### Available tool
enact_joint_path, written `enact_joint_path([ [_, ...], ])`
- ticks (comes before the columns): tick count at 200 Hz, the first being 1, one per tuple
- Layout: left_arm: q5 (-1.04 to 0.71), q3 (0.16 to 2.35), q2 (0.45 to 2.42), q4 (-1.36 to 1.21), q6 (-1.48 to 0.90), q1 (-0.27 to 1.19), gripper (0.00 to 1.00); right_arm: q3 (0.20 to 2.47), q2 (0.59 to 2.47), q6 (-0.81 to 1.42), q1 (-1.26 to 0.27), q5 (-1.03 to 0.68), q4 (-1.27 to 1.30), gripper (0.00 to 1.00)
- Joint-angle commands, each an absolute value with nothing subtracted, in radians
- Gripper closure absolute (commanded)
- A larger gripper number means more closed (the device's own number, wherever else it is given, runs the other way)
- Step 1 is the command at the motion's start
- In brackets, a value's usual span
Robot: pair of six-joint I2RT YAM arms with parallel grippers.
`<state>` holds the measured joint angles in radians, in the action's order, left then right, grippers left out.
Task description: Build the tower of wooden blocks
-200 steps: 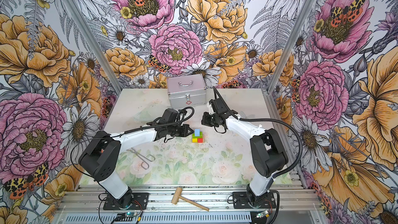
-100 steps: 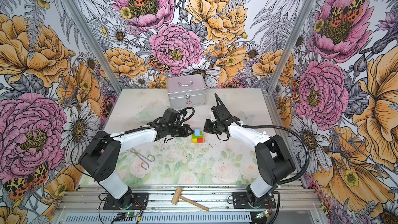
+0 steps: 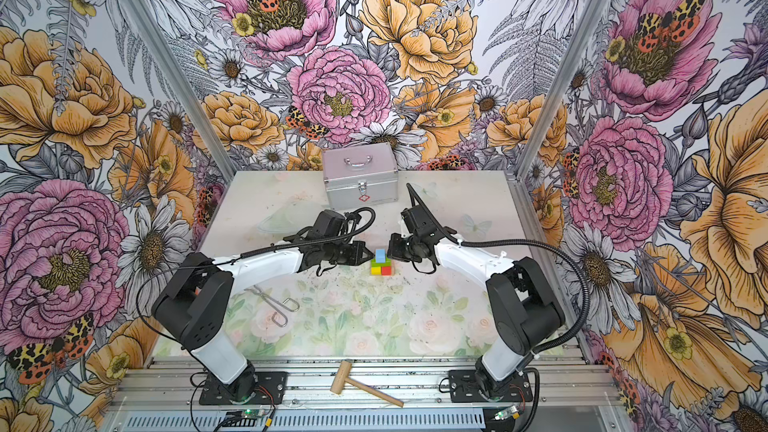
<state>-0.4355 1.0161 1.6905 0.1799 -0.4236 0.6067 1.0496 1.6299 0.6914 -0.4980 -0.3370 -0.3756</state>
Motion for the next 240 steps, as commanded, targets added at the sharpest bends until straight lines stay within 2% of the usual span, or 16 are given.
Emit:
enact_joint_path([
  [1, -0.434, 1.038, 1.703, 0.183, -0.419, 0.615, 1.00, 1.067, 1.646, 0.699, -0.504, -0.335, -0.357, 1.00],
  [240, -0.440, 1.034, 1.709, 0.196, -0.411, 0.624, 1.00, 1.104, 1.692, 0.704, -0.516, -0.353, -0.330, 1.00],
])
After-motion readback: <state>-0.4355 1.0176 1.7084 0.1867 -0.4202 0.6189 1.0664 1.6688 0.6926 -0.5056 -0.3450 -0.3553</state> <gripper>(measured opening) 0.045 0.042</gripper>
